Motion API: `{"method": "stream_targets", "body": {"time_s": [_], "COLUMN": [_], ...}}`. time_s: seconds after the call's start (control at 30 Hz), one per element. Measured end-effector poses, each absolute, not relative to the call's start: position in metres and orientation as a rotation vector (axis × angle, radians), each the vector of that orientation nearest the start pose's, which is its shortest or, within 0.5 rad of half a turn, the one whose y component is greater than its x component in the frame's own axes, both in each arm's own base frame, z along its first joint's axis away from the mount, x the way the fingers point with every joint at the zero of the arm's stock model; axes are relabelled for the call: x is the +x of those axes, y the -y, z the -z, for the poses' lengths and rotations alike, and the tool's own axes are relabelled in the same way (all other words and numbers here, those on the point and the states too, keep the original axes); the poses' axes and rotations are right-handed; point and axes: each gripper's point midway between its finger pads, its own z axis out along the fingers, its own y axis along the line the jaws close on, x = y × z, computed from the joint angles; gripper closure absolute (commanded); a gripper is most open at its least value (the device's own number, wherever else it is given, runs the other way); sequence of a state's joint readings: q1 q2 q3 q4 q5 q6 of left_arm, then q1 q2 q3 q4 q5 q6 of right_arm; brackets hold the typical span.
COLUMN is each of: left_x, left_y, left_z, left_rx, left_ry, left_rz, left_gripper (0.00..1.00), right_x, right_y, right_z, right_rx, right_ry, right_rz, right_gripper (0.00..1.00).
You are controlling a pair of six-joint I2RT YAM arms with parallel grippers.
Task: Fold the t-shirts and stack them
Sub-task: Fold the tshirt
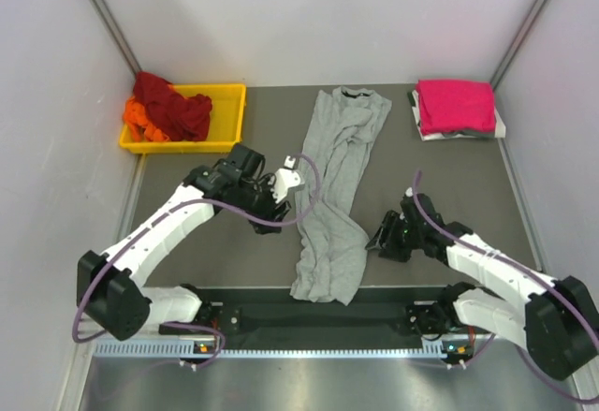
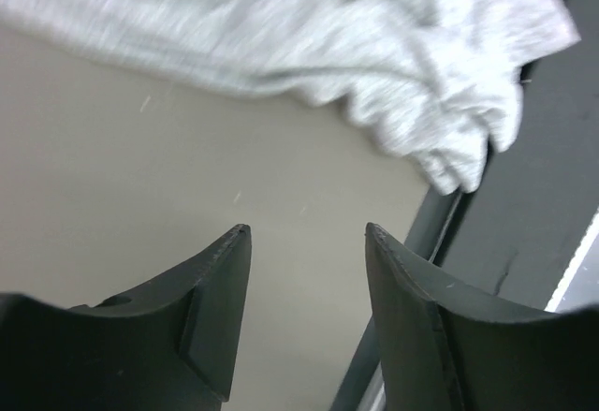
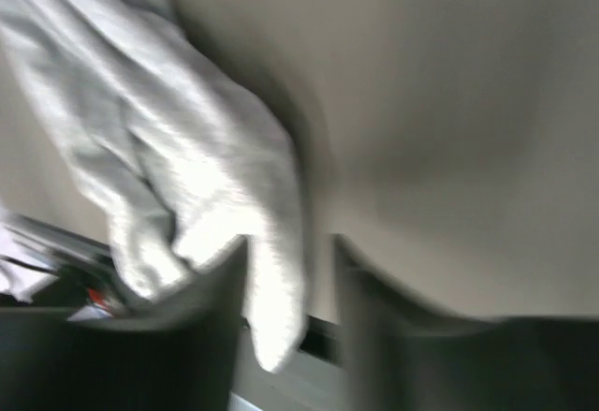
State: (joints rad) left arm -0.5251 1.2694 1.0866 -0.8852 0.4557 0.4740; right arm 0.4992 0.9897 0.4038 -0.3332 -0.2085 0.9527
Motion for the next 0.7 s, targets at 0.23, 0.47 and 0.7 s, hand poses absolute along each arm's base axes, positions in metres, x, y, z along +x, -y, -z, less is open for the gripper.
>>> {"method": "stream_targets", "body": {"time_s": [0.23, 0.47, 0.7], "left_x": [0.171, 0.109, 0.071], "left_y": [0.223, 0.208, 0.236], "left_z": [-0.135, -0.076, -0.060], "left_rx": [1.654, 1.916, 2.071], "left_ry": [-1.847, -1.577, -1.118], "left_rz": [0.731, 0.828, 0.685], "left_gripper": [0.41, 0.40, 0.32], "right_x": [0.159, 0.095, 0.061], "right_y": [-0.175, -0.205, -0.218], "right_z": [-0.043, -0.034, -0.009], "right_rx": [0.378, 0.266, 0.265], "right_ry": [-2.743, -2.796, -2.915], "right_rz": [-0.780, -0.955, -0.931], "right_gripper": [0.43, 0.43, 0.44]}}
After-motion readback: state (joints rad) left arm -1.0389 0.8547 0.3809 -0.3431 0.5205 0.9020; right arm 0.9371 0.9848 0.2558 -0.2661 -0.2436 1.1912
